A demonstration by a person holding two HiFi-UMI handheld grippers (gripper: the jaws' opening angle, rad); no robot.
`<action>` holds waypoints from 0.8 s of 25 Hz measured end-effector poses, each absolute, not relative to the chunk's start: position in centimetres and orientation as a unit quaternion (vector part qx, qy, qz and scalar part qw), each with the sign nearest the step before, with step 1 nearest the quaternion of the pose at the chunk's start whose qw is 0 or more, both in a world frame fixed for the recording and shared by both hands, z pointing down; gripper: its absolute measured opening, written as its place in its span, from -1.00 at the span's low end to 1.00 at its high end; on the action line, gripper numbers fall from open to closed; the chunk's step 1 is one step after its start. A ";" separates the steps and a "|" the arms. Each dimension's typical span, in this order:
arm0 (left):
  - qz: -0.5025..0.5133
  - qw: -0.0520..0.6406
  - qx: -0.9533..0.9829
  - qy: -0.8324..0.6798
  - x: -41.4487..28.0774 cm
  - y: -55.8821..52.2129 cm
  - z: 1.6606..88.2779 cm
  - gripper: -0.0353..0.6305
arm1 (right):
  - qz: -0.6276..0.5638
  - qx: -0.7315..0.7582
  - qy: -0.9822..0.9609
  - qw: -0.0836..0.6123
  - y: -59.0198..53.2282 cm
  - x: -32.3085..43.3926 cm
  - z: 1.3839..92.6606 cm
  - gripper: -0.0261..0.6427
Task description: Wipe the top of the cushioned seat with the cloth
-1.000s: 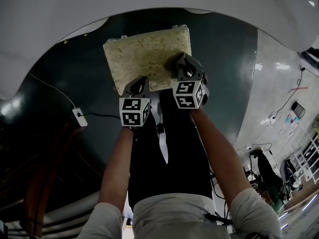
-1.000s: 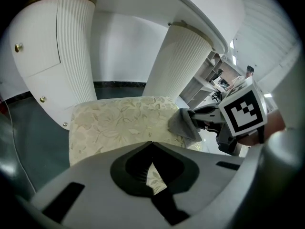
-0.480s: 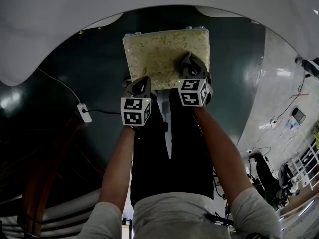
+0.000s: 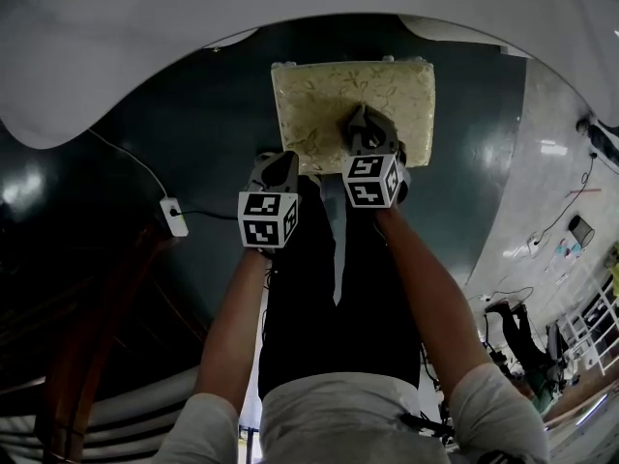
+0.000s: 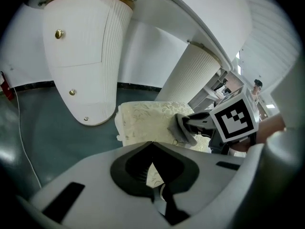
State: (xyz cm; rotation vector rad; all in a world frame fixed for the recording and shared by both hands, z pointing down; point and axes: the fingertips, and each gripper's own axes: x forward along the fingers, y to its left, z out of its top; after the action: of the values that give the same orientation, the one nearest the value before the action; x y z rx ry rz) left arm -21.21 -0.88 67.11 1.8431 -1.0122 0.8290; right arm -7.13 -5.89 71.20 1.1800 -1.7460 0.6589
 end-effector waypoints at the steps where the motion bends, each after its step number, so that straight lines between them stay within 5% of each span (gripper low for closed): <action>1: 0.332 0.426 0.738 -0.406 -21.8 -0.9 67.0 -0.85 | 0.267 0.476 -0.707 0.451 -5.8 -7.8 71.2 -0.88; 20: 0.314 0.429 0.736 -0.419 -30.1 0.1 65.9 -0.85 | 0.244 0.419 -0.736 0.472 -4.8 -19.5 71.1 -0.88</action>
State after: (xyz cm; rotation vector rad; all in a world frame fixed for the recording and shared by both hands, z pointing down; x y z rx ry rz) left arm -30.13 0.12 65.93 1.8368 -1.0472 0.7848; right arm -19.49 -4.76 71.14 1.0264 -1.8030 0.5984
